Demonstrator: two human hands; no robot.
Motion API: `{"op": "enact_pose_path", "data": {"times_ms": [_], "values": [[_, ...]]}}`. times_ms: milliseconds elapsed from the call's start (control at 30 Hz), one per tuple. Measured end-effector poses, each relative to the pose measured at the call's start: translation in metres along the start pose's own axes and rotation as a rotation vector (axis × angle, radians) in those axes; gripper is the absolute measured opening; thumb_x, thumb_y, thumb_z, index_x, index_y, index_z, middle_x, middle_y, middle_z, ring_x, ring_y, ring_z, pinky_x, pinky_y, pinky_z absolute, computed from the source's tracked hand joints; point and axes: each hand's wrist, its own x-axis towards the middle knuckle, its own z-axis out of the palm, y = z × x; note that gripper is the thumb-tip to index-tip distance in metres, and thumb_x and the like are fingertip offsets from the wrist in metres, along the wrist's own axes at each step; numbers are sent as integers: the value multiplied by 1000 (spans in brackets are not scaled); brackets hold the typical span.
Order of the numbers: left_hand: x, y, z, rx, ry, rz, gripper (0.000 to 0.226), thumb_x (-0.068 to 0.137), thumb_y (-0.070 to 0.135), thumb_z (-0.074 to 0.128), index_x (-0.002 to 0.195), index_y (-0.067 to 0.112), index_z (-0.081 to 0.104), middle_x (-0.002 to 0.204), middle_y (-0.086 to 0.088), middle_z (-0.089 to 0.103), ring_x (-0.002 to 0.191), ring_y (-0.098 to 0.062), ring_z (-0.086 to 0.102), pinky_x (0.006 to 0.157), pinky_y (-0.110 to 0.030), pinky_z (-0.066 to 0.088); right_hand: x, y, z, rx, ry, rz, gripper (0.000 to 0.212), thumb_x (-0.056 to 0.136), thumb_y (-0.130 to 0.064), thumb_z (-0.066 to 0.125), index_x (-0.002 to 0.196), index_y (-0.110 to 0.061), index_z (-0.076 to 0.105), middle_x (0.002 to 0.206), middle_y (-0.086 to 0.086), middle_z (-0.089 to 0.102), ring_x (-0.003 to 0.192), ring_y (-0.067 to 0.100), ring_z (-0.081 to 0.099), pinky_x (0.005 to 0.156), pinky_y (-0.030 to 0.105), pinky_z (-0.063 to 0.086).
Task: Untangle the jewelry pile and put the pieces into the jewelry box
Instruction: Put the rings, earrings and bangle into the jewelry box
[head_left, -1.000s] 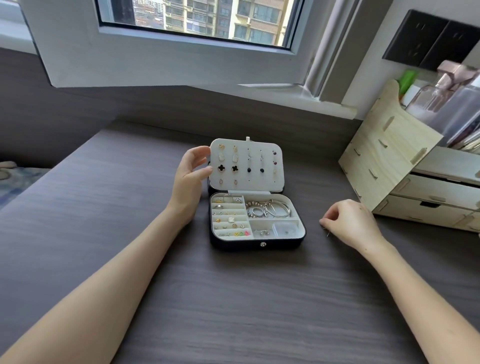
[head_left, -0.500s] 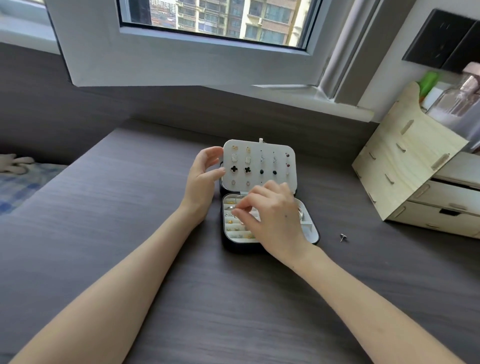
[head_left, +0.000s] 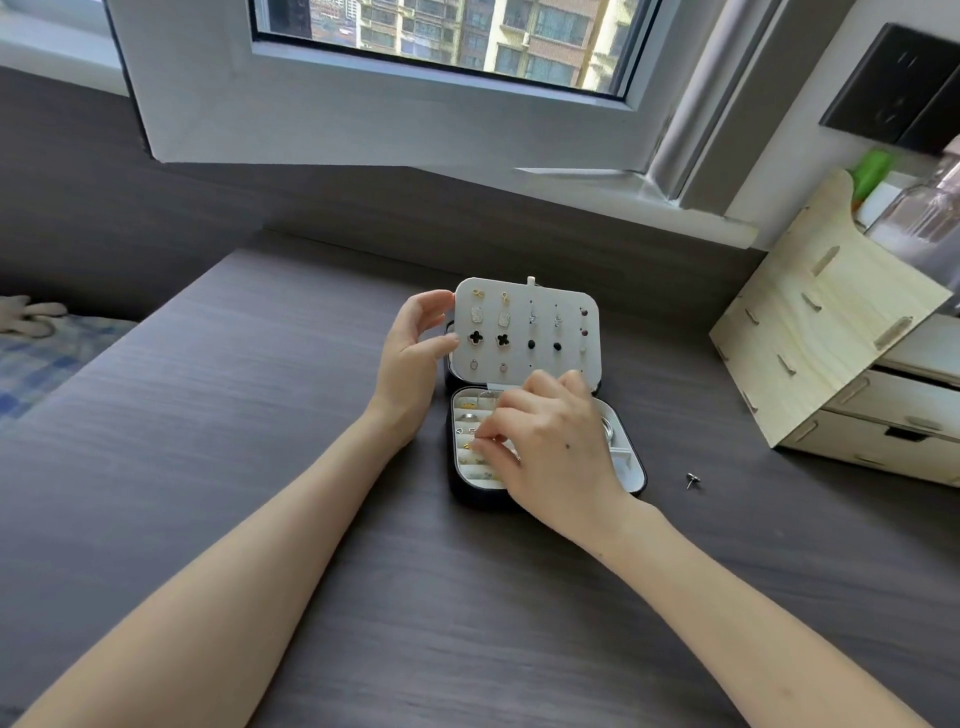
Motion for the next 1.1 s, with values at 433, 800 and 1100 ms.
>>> {"op": "enact_pose_path", "data": {"times_ms": [433,800,1100], "values": [[-1,2,1,32,3,-14,48,64,12,49,112,14,54,110,8,57,113,-11,51,87,-12,43,-53,83,-54,-122,-50,512,18,85,-21,59,76,-19,75,78,1,70,74,30,59,70,38,35],[-2,2,0,76,11,-20,49,65,12,49,114,14,53,118,1,56,116,-13,51,90,-16,42,-110,116,-68,-125,-346,704,23,88,-22,66,107,-10,71,94,7,67,96,29,55,86,36,40],[-2,-1,1,113,28,-21,40,81,-7,50,117,12,52,121,0,55,119,-14,49,88,-14,42,-76,80,-51,-65,78,439,13,77,-14,69,65,-18,68,67,-4,64,66,22,54,67,33,34]]}}
